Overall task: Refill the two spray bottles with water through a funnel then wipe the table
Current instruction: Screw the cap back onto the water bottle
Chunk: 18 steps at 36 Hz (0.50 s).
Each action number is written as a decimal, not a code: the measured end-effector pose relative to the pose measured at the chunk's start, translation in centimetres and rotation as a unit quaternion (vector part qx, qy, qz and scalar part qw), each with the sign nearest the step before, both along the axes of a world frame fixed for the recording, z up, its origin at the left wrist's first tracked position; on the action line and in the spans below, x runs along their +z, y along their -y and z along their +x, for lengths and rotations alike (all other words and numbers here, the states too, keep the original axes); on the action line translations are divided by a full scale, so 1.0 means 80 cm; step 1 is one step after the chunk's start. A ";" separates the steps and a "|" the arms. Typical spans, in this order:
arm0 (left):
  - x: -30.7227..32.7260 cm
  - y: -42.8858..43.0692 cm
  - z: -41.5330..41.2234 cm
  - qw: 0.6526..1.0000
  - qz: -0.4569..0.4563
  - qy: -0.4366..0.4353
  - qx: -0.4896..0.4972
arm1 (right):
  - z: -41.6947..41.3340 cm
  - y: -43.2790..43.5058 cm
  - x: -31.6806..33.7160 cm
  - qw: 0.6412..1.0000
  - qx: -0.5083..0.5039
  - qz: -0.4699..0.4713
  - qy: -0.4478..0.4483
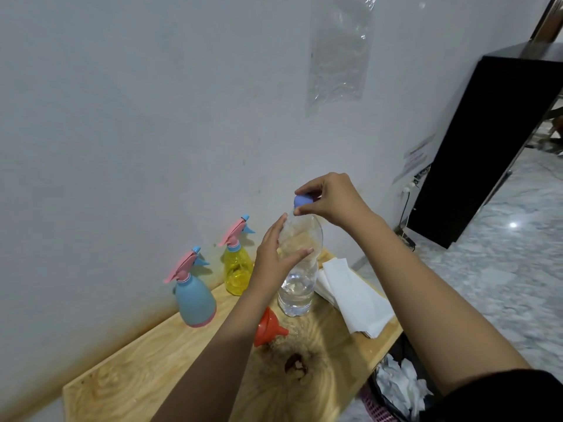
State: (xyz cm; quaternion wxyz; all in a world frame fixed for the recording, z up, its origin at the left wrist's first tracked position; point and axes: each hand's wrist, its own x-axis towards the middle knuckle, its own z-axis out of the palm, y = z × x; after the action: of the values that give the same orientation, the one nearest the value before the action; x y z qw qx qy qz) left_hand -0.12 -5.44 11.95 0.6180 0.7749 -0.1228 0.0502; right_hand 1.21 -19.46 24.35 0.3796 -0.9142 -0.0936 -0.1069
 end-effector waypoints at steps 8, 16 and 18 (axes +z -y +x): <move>-0.001 0.009 -0.005 0.999 0.017 0.018 0.028 | 0.001 -0.011 -0.011 0.996 -0.057 -0.049 0.037; 0.003 0.001 -0.003 1.000 0.006 -0.005 0.004 | -0.012 -0.002 -0.011 0.998 0.026 0.042 -0.043; 0.003 0.000 -0.003 1.000 0.005 -0.004 0.009 | -0.013 -0.006 -0.011 0.998 0.014 0.051 -0.034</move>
State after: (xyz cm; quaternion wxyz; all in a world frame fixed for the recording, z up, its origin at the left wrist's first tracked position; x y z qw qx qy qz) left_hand -0.38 -5.46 12.22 0.6138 0.7795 -0.1137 0.0519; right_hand 0.20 -18.99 23.48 0.4302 -0.8953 -0.0878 -0.0754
